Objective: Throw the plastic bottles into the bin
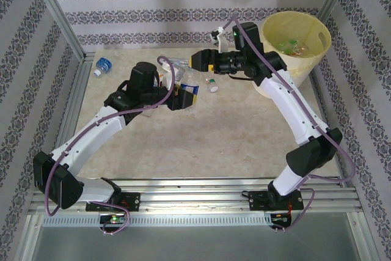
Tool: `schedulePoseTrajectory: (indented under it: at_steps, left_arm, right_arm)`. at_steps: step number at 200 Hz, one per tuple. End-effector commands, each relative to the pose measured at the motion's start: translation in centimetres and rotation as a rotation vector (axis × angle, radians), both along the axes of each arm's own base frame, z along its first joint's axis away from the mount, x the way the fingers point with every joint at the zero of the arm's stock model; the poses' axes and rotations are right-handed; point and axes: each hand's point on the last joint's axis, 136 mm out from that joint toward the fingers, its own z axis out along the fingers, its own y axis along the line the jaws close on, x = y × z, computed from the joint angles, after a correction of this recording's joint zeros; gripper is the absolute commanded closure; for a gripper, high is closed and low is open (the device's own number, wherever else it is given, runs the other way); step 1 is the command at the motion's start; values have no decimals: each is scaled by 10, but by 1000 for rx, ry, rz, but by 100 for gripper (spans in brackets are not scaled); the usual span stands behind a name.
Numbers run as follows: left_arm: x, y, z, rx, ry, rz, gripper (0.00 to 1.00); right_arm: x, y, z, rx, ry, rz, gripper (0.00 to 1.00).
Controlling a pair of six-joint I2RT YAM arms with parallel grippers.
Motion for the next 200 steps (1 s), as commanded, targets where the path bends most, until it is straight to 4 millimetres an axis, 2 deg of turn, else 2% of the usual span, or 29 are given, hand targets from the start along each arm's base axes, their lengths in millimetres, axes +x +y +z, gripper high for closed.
schedulePoseTrajectory:
  at_steps: [1, 36, 110, 124, 136, 178, 200]
  left_arm:
    - [-2, -14, 25, -58, -56, -41, 55]
    - [-3, -17, 22, -59, -46, -48, 55]
    - [2, -15, 13, -29, -48, -23, 54]
    - [2, -15, 13, -29, -51, -23, 49]
    - [2, -14, 13, -27, -53, -22, 41]
    - [5, -9, 13, -49, -72, 28, 1]
    - [8, -1, 11, -50, -93, 76, 0]
  right_arm:
    - [3, 8, -2, 5, 21, 5, 26]
    - [0, 13, -2, 2, 24, 24, 32]
    - [-5, 10, -4, -13, 54, 18, 64]
    - [-5, 10, -3, -10, 58, 15, 66]
    - [-5, 9, 0, -11, 55, 10, 70]
    - [-4, 2, 13, -22, 20, -27, 78]
    - [-1, -8, 22, -34, -14, -67, 83]
